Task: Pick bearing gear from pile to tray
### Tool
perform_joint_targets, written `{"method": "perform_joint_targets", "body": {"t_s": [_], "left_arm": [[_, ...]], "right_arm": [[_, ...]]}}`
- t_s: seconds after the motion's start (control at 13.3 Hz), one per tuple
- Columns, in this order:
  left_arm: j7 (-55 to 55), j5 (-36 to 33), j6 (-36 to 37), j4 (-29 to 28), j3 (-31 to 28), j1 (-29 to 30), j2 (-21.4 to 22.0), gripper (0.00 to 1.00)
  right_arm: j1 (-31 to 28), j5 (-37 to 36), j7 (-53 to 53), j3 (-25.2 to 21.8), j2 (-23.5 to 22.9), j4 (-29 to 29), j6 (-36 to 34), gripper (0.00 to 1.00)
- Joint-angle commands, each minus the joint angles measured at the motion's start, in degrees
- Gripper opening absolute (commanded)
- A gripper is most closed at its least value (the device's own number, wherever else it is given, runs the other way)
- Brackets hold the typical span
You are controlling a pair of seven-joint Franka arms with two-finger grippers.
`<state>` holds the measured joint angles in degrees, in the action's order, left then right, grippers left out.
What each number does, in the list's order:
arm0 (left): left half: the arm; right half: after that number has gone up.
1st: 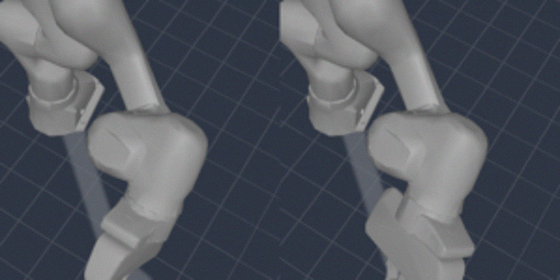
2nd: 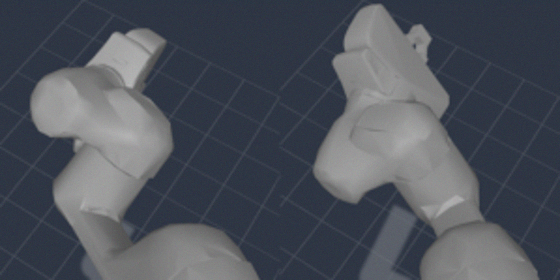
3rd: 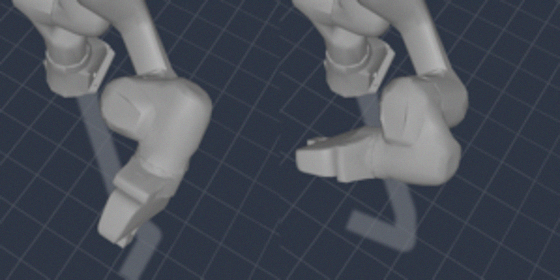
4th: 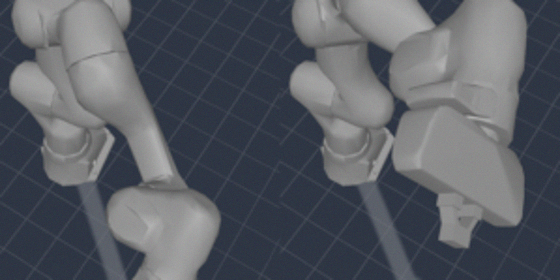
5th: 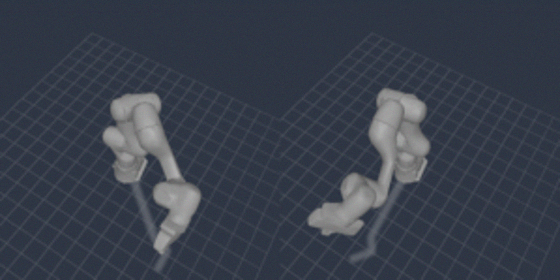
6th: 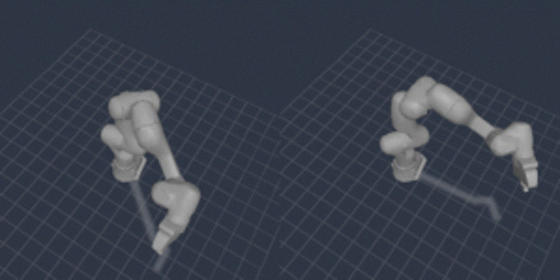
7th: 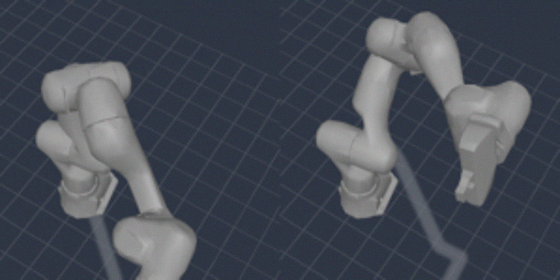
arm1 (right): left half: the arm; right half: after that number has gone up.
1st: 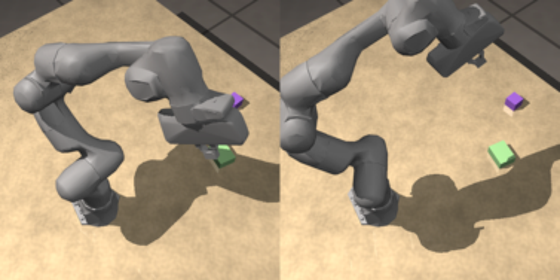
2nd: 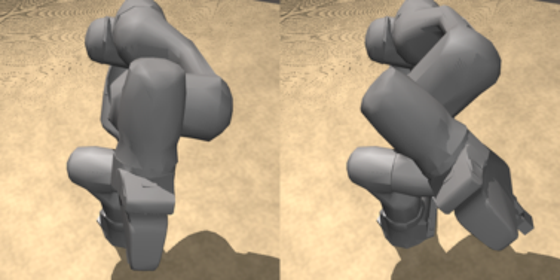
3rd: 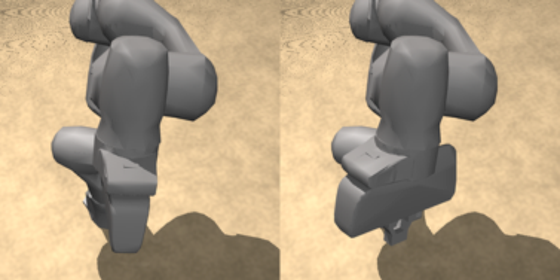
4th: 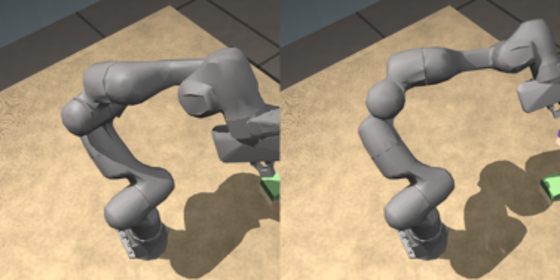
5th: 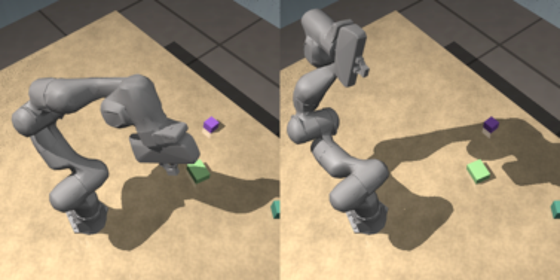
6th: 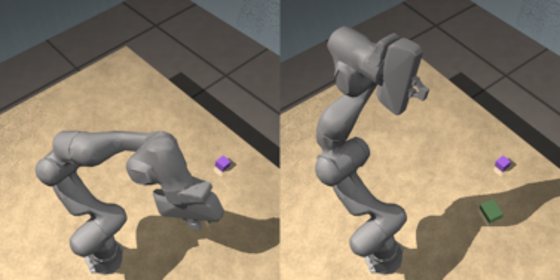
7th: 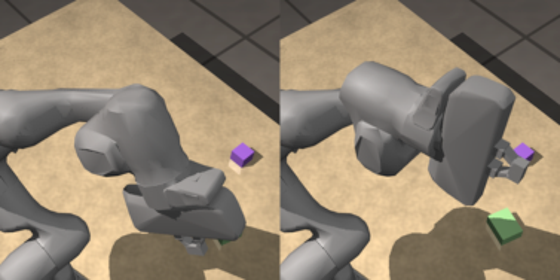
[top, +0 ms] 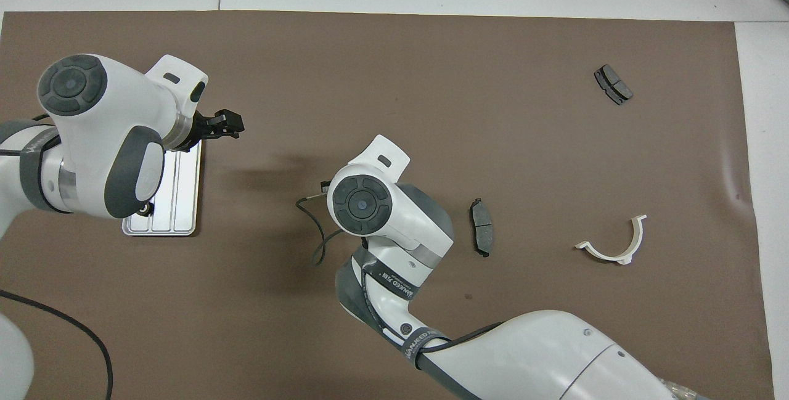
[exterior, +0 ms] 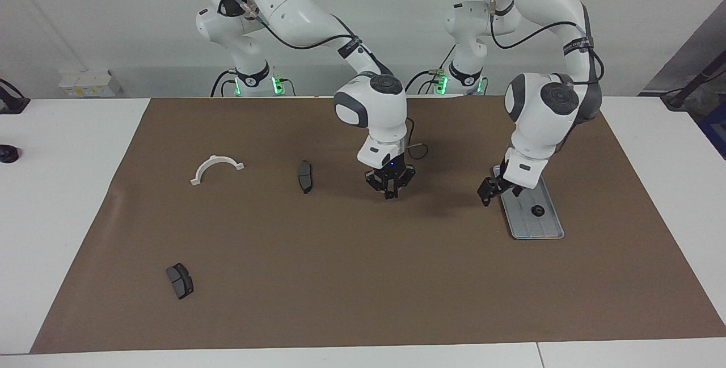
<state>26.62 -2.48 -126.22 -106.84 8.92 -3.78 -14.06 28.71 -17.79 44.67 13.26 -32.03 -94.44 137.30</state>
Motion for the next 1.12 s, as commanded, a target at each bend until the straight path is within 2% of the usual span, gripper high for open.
{"method": "perform_joint_targets", "body": {"t_s": [0.0, 0.07, 0.3, 0.75, 0.9, 1.05], "left_arm": [[3.42, 0.63, 1.32, 6.45, -1.09, -3.6, -4.82, 0.98], [4.74, 0.55, 1.5, 8.21, -1.09, -4.65, -6.49, 0.97], [8.17, 0.46, 2.2, 12.61, -1.18, -7.73, -9.93, 0.95], [16.42, -0.6, 0.29, 13.41, -1.27, -17.48, -13.09, 0.88], [17.76, -0.69, -1.31, 12.72, -1.18, -19.68, -13.19, 0.84], [17.94, -0.69, -2.71, 10.88, -1.18, -21.01, -13.19, 0.81]], "right_arm": [[0.74, -1.72, 0.94, -0.08, -0.4, -0.31, -1.06, 0.39], [0.39, -1.72, 1.12, -0.08, -0.4, -0.22, -0.46, 0.99], [-2.24, -1.81, 1.03, -0.08, 0.91, 0.4, -0.18, 1.0], [-12.86, -0.84, 0.68, 0.18, 18.56, -12.51, -1.76, 1.0], [-14.37, -0.76, 0.33, 0.36, 22.52, -12.97, -7.01, 1.0], [-15.25, 3.79, -1.07, 0.18, 25.34, -12.88, -8.88, 1.0]]}}
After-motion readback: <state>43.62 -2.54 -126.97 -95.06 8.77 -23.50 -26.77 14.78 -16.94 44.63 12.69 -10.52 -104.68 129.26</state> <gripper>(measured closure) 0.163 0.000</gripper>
